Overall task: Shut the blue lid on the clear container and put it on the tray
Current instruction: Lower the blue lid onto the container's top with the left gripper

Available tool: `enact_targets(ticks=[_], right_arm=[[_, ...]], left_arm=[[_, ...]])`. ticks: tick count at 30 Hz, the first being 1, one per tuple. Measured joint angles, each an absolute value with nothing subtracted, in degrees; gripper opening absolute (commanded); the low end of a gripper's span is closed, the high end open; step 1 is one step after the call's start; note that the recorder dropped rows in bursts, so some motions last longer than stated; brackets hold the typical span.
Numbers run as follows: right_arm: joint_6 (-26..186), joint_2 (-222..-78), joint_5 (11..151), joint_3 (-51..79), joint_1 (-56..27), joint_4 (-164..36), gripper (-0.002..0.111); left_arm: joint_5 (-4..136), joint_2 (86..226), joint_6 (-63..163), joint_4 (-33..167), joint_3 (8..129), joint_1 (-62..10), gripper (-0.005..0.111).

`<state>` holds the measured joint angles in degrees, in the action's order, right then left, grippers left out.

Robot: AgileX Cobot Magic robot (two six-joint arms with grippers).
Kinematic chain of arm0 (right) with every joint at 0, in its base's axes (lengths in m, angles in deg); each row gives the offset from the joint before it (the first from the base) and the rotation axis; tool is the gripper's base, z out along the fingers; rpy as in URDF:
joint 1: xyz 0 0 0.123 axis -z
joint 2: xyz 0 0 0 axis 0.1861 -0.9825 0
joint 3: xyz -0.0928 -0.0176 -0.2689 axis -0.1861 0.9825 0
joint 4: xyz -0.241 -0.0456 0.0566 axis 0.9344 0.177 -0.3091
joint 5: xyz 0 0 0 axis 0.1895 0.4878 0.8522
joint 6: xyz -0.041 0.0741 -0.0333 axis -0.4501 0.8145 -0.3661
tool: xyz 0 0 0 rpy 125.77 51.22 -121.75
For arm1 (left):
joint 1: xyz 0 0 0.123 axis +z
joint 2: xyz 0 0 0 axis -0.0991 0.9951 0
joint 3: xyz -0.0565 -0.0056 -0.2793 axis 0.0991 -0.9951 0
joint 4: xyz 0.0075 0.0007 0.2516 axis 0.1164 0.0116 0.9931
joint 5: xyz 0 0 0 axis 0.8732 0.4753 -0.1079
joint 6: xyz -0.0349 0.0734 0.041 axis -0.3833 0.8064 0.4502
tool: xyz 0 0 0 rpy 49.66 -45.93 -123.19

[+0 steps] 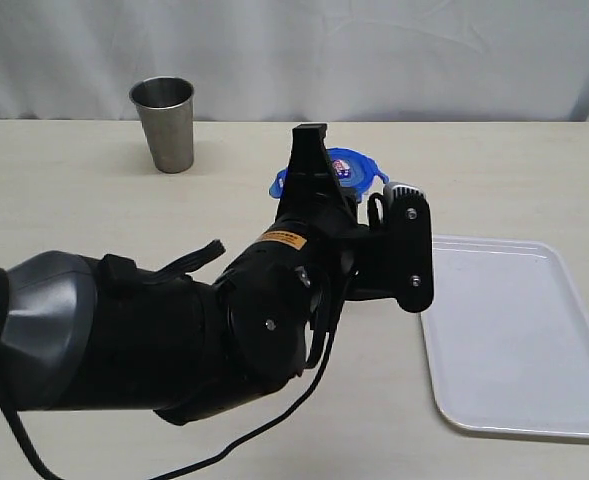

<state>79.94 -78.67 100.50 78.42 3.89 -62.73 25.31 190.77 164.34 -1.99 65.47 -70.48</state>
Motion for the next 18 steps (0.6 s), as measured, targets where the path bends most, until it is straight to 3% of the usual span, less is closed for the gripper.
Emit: enact_targets(ticks=[18], right_arm=[[79.9,-78.7,100.5,78.4,3.9,-62.7,0.004]], left_arm=[[24.8,190.8,164.3,-4.9,65.5,-70.5,0.000]])
